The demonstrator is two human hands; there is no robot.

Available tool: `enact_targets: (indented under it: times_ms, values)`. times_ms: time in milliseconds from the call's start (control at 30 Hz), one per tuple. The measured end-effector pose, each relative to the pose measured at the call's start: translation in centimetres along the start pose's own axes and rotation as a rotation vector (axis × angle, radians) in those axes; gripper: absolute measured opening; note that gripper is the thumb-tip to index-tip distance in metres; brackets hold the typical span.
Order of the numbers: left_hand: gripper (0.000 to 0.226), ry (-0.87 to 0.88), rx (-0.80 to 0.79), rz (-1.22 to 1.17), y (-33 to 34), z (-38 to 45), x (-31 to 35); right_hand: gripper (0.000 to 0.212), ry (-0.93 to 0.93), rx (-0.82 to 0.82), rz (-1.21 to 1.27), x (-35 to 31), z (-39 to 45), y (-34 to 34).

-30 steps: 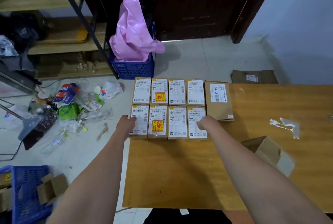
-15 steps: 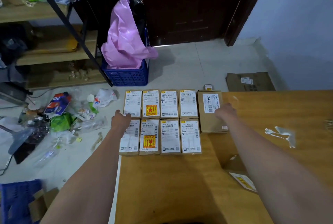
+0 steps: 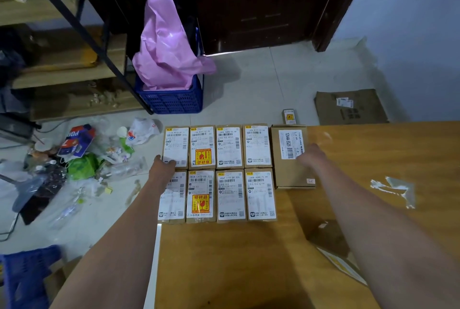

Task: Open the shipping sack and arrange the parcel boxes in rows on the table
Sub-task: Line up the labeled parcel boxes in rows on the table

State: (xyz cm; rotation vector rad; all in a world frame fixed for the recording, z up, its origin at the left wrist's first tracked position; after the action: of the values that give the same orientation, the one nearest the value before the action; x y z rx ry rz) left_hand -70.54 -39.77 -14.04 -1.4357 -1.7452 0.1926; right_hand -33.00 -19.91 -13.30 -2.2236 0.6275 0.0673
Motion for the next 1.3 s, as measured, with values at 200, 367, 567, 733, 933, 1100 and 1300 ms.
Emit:
enact_targets:
  times_ms: [200,367,567,733,933,1100,1300]
  values:
    - [0.041,0.014,-0.012,-0.019,0.2,0.2,0.1,0.068,0.006,0.000,0.038,0.0,0.6,0.7]
    - [0.044,0.000,-0.024,-0.046,0.3,0.2,0.3,0.058,0.009,-0.006,0.065,-0.2,1.0,1.1]
    - [0.046,-0.008,-0.024,-0.038,0.2,0.3,0.2,0.050,-0.003,-0.002,0.093,-0.4,0.8,1.2]
    - [0.045,-0.020,-0.031,-0.043,0.2,0.2,0.3,0.043,-0.029,-0.015,0.102,-0.7,0.3,1.0]
    - [0.048,-0.022,-0.044,-0.056,0.0,0.5,0.1,0.039,-0.029,-0.012,0.109,-0.8,-0.1,1.0]
    - [0.049,-0.024,-0.047,-0.062,0.0,0.2,0.3,0.039,-0.033,-0.010,0.133,-0.7,0.0,0.9]
    - [0.045,-0.021,-0.063,-0.055,-0.3,-0.7,0.8,0.053,0.009,-0.015,0.161,-1.1,-1.0,0.9]
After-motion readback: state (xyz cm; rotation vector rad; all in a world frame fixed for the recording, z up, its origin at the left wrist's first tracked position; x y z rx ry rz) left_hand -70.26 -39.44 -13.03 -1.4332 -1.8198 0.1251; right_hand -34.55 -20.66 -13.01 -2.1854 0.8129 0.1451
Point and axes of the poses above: each hand's wrist, its own z-axis towards the middle knuckle, its own y-axis out of the palm, x = y × z, the point moved 1 cm from there along z, towards the middle knuckle, and after that the axes turned 1 degree about -y, right-handed, at the moved point
